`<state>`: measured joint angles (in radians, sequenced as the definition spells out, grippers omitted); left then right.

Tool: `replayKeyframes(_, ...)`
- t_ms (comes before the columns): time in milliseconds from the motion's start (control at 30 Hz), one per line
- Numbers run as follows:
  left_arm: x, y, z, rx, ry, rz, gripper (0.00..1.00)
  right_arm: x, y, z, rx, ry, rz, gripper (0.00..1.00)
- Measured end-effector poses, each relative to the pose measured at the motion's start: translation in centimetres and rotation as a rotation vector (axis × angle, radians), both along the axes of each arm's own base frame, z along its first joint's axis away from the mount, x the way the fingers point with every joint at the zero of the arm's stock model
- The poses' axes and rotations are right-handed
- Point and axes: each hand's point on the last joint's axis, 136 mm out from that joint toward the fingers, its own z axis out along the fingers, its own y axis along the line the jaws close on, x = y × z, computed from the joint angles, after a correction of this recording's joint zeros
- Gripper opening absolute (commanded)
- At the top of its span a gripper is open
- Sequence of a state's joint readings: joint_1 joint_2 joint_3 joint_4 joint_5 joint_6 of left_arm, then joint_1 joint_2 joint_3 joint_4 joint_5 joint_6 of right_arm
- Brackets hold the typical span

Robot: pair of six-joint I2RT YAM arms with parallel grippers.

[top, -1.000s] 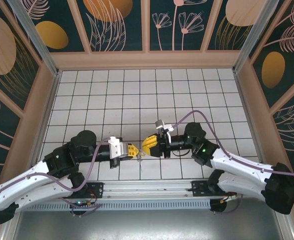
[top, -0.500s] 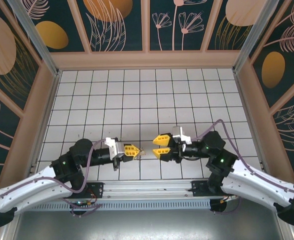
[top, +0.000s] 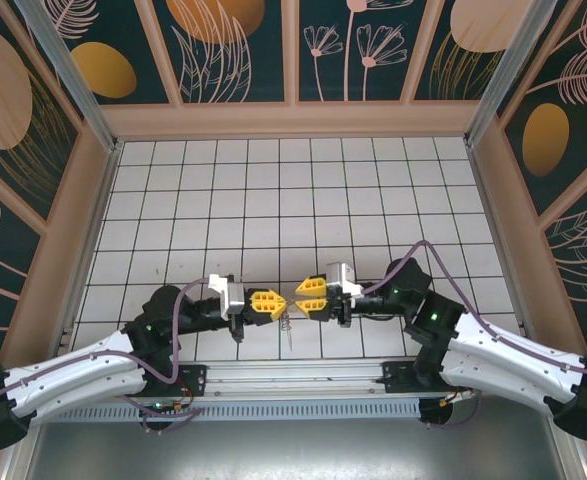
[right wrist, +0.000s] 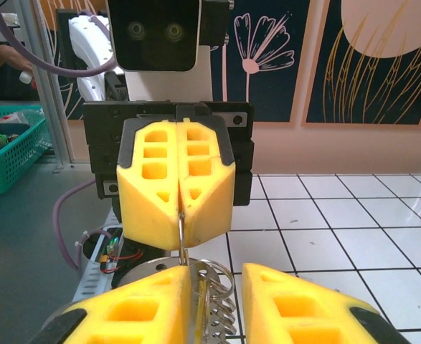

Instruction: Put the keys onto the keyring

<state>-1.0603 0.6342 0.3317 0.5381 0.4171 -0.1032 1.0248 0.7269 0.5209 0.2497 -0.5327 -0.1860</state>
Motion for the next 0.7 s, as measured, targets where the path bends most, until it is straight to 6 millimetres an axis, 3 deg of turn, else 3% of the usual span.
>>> replayKeyframes(400, -0.16, 0.09, 0.32, -0.011, -0.008, -0.006, 0.00, -0.42, 0.50, -0.61, -0.021, 0.012, 0.041, 0.21)
replayKeyframes(700, -0.19, 0.10, 0.33, -0.011, -0.008, -0.007, 0.00, -0.79, 0.84, -0.77, -0.026, 0.015, 0.059, 0.29)
